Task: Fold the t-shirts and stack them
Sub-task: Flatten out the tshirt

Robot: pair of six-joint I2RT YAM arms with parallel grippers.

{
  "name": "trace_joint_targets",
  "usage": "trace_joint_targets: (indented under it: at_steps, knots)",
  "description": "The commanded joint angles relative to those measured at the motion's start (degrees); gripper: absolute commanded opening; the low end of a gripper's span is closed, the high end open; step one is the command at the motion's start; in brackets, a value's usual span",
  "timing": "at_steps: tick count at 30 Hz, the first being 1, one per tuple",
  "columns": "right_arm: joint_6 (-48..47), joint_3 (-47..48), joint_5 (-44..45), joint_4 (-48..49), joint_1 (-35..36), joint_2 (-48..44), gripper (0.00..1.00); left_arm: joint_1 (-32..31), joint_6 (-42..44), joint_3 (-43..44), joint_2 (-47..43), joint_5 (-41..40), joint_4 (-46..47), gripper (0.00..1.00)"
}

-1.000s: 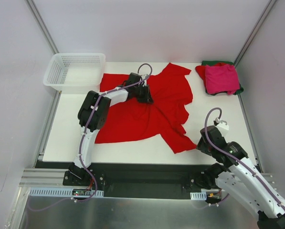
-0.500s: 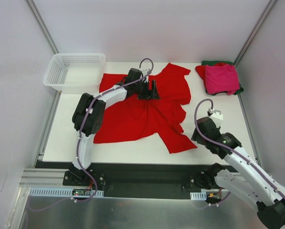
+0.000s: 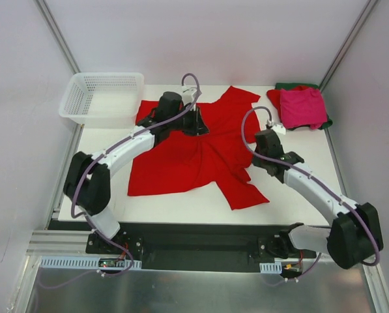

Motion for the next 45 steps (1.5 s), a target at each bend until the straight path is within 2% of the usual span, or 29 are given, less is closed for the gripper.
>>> trace_joint_targets:
  at_steps: [1, 5, 10, 22, 34, 40, 45]
  knots:
    - [-4.3, 7.71, -12.59, 9.91, -6.44, 6.88, 0.01, 0.92, 2.24, -9.36, -6.6, -9.24, -0.16, 0.0]
    - [-6.41, 16.66, -21.93, 13.07, -10.14, 18.99, 0.01, 1.01, 1.89, -17.44, -11.16, -12.59, -0.16, 0.0]
    - [-7.03, 25.91, -31.44, 13.7, -12.16, 28.86, 0.01, 1.27, 2.06, -22.73, -14.86, -16.63, -0.16, 0.0]
    - [-9.14, 42.42, -33.29, 7.04, -17.43, 44.67, 0.01, 2.94, 2.77, -28.97, -18.03, -20.94, -1.57, 0.0]
    - [-11.07, 55.88, -39.7, -3.25, -21.92, 55.76, 0.01, 6.28, 3.64, -28.01, -17.07, -21.38, -4.21, 0.0]
    - [-17.83, 65.64, -43.31, -13.0, -23.06, 62.61, 0.02, 6.63, 3.56, -27.48, -16.72, -21.64, -5.53, 0.0]
    - [-24.42, 66.52, -40.42, -14.33, -23.06, 63.41, 0.01, 6.81, 3.91, -26.78, -16.54, -21.91, -5.96, 0.0]
